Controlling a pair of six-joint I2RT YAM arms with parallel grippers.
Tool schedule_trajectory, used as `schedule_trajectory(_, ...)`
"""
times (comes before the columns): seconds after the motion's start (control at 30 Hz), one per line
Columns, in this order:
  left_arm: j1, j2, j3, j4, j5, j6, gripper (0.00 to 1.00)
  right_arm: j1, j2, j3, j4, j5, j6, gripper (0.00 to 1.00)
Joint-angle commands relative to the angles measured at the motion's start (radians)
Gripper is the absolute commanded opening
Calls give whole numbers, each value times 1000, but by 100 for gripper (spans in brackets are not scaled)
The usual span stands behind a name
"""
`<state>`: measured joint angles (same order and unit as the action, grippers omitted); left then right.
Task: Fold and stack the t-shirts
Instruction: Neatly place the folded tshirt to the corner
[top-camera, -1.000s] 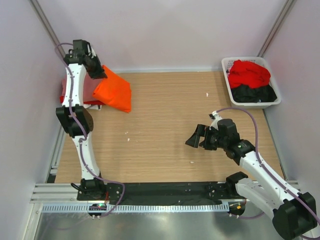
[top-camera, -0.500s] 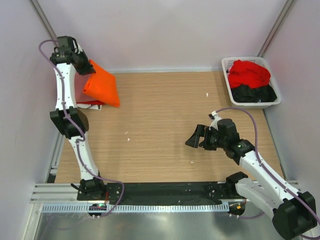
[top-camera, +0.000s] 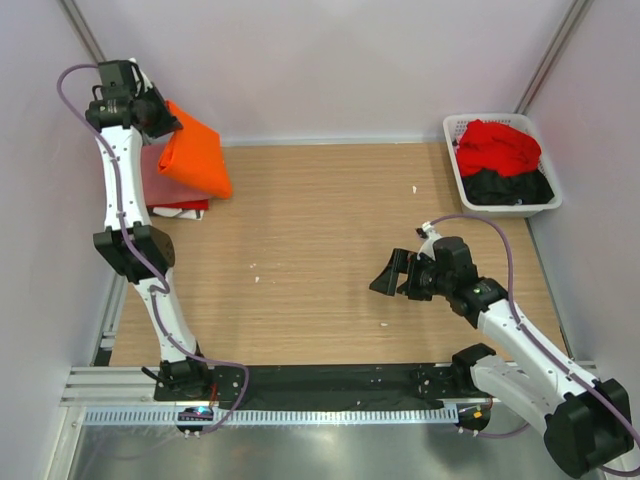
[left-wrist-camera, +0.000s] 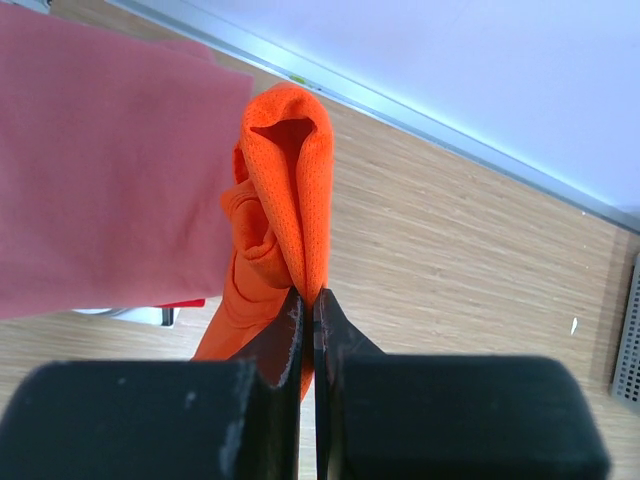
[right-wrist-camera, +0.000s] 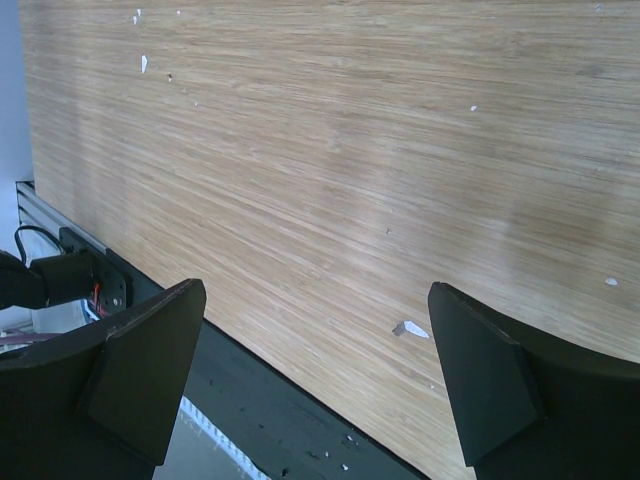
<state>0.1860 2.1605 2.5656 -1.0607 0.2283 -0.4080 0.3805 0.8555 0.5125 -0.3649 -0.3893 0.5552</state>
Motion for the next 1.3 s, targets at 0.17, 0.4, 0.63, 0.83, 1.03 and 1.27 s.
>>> schedule_trajectory(0.17,23,-53,41,65,25,-8,0,6,19,1,53,-19,-11,100)
schedule_trajectory(0.4,39,-38,44,82,31,-9,0,6,31,-2,61,-25,-11,100)
schedule_trajectory(0.63,69,35,68,91,29,6,1,6,36,-9,64,-29,-8,100)
schedule_trajectory(0.83,118,120,110,136,45,5,2,8,51,-15,76,-33,-5,100)
schedule_trajectory(1.03,132,180,148,165,14,35,3,6,76,-38,99,-45,-1,100)
schedule_trajectory(1.27,132,217,150,251,-55,69,5,6,151,-62,171,-71,8,100)
